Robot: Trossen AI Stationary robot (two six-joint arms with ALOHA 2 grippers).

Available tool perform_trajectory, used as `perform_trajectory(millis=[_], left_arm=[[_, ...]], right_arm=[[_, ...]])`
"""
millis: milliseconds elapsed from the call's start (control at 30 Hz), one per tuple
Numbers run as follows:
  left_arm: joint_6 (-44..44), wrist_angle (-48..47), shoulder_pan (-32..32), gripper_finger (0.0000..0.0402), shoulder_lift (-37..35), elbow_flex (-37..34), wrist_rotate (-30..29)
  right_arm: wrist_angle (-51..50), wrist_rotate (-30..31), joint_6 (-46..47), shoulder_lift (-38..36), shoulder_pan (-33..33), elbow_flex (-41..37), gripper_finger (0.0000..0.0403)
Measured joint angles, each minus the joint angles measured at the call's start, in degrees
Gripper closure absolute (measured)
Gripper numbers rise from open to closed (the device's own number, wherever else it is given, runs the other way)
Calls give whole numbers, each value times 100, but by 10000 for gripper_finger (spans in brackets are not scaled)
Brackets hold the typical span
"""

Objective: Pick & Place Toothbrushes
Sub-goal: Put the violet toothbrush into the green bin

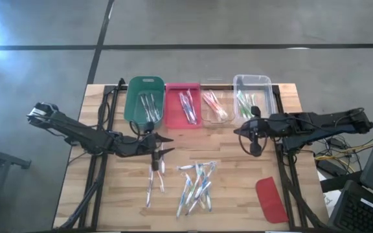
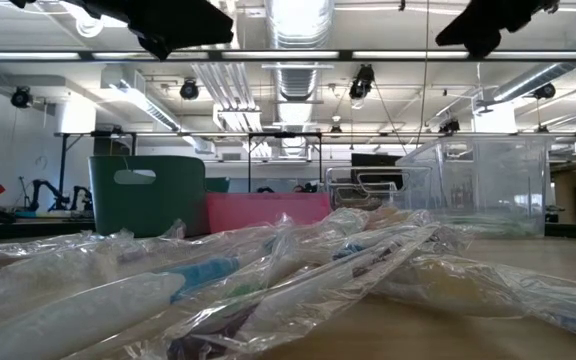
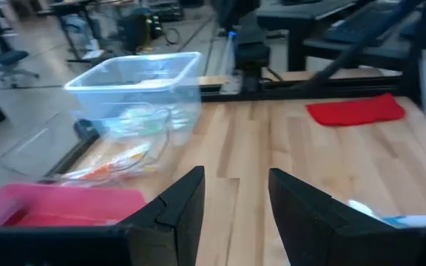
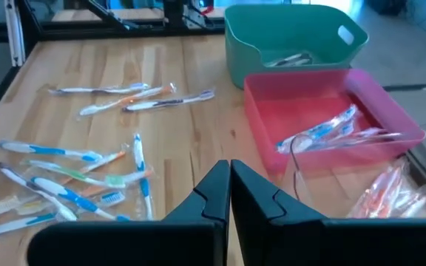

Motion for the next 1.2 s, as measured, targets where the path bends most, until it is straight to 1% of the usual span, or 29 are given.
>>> perform_trajectory(millis=[167, 300, 367, 533, 600, 700, 800, 900, 1000, 1100, 1200], left_arm=[[24, -431, -2, 250, -11, 203, 546], [3, -1238, -2, 250, -11, 447, 553], [-64, -1840, -2, 250, -11, 613, 556], [-274, -3485, -2, 250, -13, 1223, 560], [-534, -4220, -2, 250, -4, 1596, 558], [-1005, -5341, 0, 250, 0, 2194, 422], [-1413, -6204, 0, 250, 4, 2698, 270], [-1855, -6972, 0, 250, 6, 3152, 40], [-2510, -7428, 2, 250, 17, 3435, -309], [-2888, -7684, 2, 251, 17, 3513, -660], [-2921, -7829, 4, 251, 80, 3489, -656]], right_arm=[[858, 2, -130, -314, 0, -574, 394], [1560, 1, -211, -341, -2, -918, 394], [1816, 4, -365, -287, -2, -996, 394], [1983, 4, -689, -129, -2, -1032, 394], [2129, 9, -731, -115, -4, -1030, 394], [2254, 11, -1041, -147, -4, -1029, 394], [2259, 35, -1267, -191, -4, -1029, 394], [2264, 441, -1288, -193, -4, -1029, 394], [2288, 1256, -1291, -187, -4, -1029, 394], [2374, 2015, -1306, -187, -7, -1029, 394], [2522, 2447, -1309, -195, -46, -1028, 394]])
